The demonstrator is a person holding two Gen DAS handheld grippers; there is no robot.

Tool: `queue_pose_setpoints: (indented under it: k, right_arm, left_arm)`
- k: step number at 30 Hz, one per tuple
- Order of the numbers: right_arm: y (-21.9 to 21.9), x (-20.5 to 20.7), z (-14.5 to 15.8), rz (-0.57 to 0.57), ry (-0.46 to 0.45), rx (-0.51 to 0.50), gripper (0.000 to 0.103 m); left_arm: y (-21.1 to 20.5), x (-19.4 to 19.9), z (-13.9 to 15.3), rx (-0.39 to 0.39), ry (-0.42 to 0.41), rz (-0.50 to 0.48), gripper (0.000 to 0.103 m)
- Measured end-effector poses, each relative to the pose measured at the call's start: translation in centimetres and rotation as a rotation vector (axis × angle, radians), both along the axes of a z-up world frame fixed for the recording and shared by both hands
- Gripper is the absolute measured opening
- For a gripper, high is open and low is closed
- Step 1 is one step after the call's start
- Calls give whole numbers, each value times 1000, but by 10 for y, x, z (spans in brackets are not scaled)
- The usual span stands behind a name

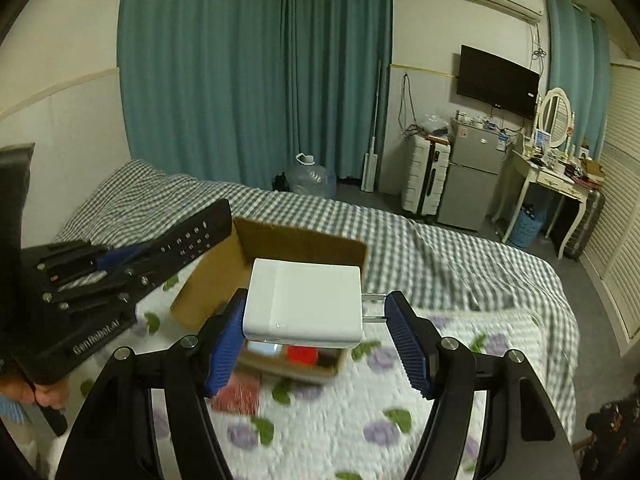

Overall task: Organize rigid objects
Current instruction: 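Lower the remote into the box with the left gripper while the right gripper drops the charger in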

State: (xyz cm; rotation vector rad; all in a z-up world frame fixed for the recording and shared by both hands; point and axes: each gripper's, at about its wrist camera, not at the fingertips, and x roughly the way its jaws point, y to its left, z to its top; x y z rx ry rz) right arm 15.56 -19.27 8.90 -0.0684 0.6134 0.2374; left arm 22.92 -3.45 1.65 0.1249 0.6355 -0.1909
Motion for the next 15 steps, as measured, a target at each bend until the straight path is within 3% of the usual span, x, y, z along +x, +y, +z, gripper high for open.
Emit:
queue_pose_setpoints:
  k: [9,15]
  right_arm:
    - [11,92,-54,-2,44,14,68]
    - [7,116,-89,5,102,28,68]
  left_arm:
    - [2,77,-73,6,105,6,19]
    - [-5,99,-97,27,146,7,19]
